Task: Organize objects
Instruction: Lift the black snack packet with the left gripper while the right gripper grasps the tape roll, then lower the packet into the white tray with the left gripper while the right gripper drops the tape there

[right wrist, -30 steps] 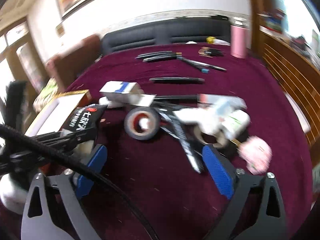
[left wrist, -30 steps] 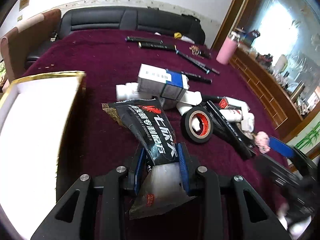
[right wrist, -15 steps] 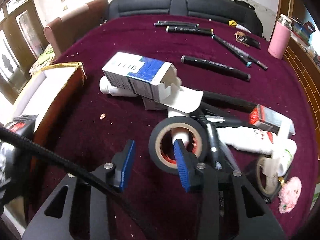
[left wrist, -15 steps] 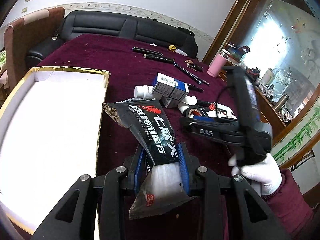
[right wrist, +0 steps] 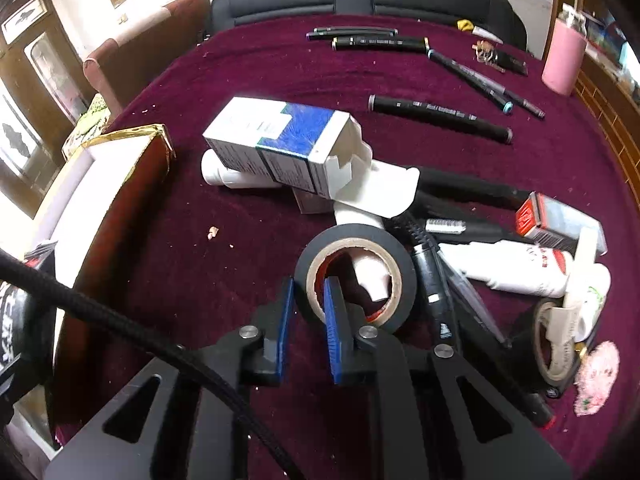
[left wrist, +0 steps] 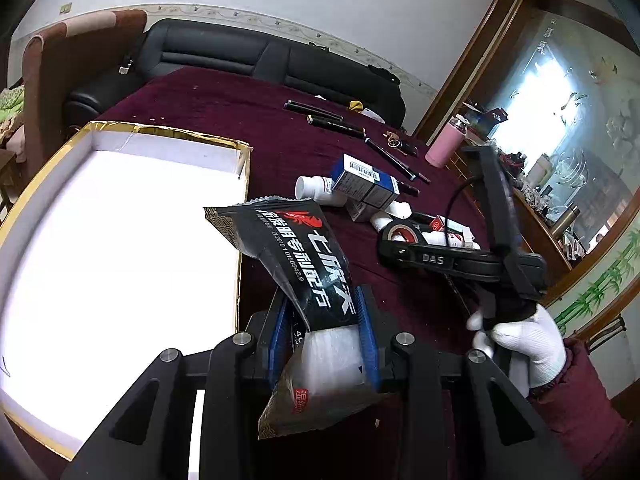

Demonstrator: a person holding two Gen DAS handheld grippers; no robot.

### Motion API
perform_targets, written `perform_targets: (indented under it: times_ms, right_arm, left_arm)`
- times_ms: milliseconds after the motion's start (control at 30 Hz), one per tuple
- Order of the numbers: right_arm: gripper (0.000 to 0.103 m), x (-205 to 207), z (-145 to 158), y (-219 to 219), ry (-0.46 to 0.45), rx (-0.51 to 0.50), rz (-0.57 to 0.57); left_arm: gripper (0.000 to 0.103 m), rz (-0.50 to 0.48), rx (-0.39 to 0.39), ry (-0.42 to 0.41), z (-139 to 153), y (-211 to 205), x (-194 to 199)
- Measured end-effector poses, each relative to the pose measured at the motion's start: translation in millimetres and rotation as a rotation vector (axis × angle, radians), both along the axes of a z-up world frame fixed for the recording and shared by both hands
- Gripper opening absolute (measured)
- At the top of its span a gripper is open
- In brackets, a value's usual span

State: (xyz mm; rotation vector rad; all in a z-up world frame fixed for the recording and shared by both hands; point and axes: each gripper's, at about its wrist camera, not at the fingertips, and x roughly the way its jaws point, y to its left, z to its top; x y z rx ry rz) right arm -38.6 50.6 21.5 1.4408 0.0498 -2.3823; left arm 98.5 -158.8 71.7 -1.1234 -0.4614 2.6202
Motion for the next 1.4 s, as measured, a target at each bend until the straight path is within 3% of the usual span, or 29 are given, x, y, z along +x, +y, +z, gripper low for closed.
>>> perform_targets:
  times_ms: [233,367,533,767,833,1133,1400]
  right_arm:
    - [0.017,-11,-6,-3,0.017,0.026,-0.051]
    - [0.011,-2,2,-4,0.012,0.009,-0.029]
    - [0.011,12,23,2,0.016,-0.112,-0.011]
    - [0.011,25,52,7,-0.02,-0.366,0.021]
    - [0.011,29,63,1,-0.007,-0.389,0.044]
    - [0.012,11,96,-78,-0.027,-0.429,0.178]
    - [0.012,-48,74,-156,-0.136,-0.423,0.173]
  left_arm:
    - [0.028,-0.012,0.003,0.008,1,1,4]
    - [0.028,-0.007,-0.002,0.019,3,-3,6]
    - [0.028,0.027,0.008,0.02,3,-14,7]
    - [0.028,0.04,0.016,0.029,8,-21,6]
    - [0.028,0.043,0.006,0.043,15,-24,4]
    - [0.028,0.085,-0.13,0.103,53,-57,-40]
    - [0.028,0.08,-0.175,-0.01,28,-91,-117]
